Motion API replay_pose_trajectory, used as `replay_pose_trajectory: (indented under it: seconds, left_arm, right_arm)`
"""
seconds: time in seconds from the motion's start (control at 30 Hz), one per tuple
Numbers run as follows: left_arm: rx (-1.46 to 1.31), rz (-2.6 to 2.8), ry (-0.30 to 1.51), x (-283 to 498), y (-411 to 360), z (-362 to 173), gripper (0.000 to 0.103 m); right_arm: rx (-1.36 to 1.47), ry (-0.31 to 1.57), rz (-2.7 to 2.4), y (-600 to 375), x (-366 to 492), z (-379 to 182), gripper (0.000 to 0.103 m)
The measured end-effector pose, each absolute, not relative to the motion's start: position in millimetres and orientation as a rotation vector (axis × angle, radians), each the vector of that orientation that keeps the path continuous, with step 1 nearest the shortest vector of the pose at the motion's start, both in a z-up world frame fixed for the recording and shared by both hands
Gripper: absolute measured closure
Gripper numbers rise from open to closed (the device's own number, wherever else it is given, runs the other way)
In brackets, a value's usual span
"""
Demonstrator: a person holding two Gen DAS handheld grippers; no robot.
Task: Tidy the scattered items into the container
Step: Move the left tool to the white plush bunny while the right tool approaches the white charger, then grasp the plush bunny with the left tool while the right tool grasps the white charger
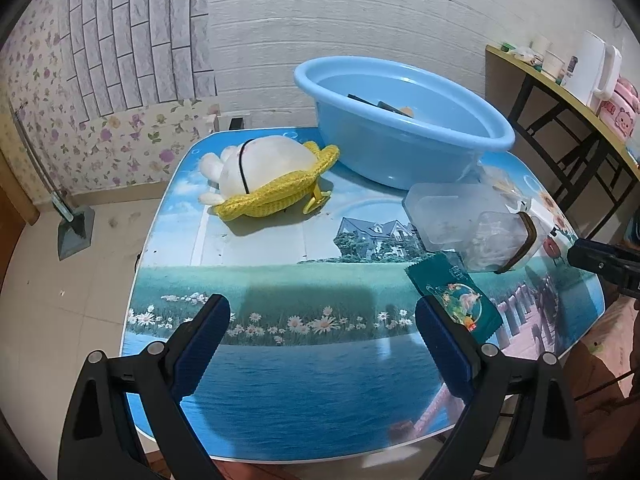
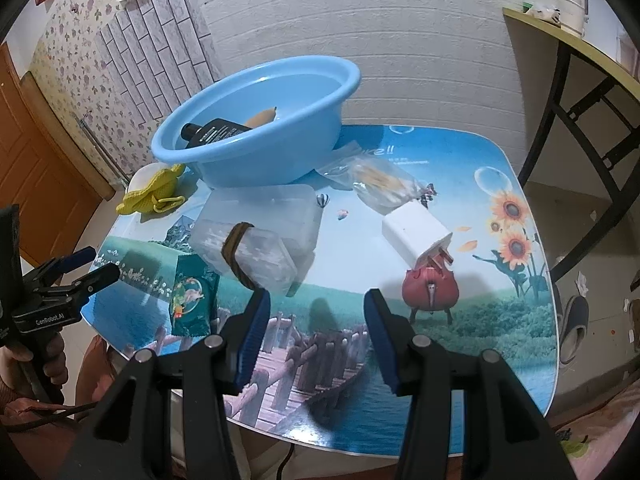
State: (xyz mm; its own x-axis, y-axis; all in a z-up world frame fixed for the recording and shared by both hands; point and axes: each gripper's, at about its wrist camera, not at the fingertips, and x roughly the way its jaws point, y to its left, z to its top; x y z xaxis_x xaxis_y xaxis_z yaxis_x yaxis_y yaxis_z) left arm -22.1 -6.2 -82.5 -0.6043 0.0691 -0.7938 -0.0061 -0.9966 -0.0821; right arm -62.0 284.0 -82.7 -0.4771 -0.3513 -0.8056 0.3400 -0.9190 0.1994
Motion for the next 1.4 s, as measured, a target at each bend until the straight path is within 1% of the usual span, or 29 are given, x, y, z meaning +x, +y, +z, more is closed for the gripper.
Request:
replay_pose_trajectory:
  seconds: [0.27, 0.53, 0.7, 0.8, 0.9, 1.1, 1.17, 1.2, 1.23, 1.4]
  left_arm:
    - [-1.387, 2.764, -0.141, -24, -12, -83, 0.009]
    - [-1.413, 2.764, -0.134, -31, -16, -85, 0.009]
    - [-1.432, 2.768, -0.134, -37, -20, -89, 0.009]
    - [-1.429, 2.774, -0.135, -42, -24, -89, 0.009]
    - [-1.416, 2.792, -0.157, -49, -29, -86, 0.009]
    - [-1.411, 2.828, -0.195, -68, -40, -85, 0.009]
    - [-1.420, 2.836, -0.204, -75, -43, -85, 0.009]
    - [-1.421, 2.839, -0.211, -80, -45, -85, 0.009]
    - [-1.421, 2.841, -0.215, -83, -45, -85, 0.009]
    - [-1.401, 2.855, -0.235, -100, -52, -79, 0.009]
  right_arm:
    - [1.333, -0.019, -2.398, 281, -64, -86, 0.055]
    - [1.355, -0.008, -2.401, 276, -71, -89, 0.054]
    - [1.326, 0.059, -2.461, 278, -74, -85, 0.054]
    - [1.316, 0.036, -2.475, 286, -80, -83, 0.053]
    - [1.315, 0.036, -2.515, 294, -87, -82, 0.048]
    - [1.338, 0.016, -2.569, 314, -105, -87, 0.047]
    - [1.345, 0.028, -2.591, 319, -111, -89, 0.042]
    - [1.346, 0.031, -2.600, 321, -114, -90, 0.033]
    - [1.345, 0.029, -2.606, 323, -117, -91, 0.028]
    - [1.361, 0.021, -2.609, 332, -131, -97, 0.027]
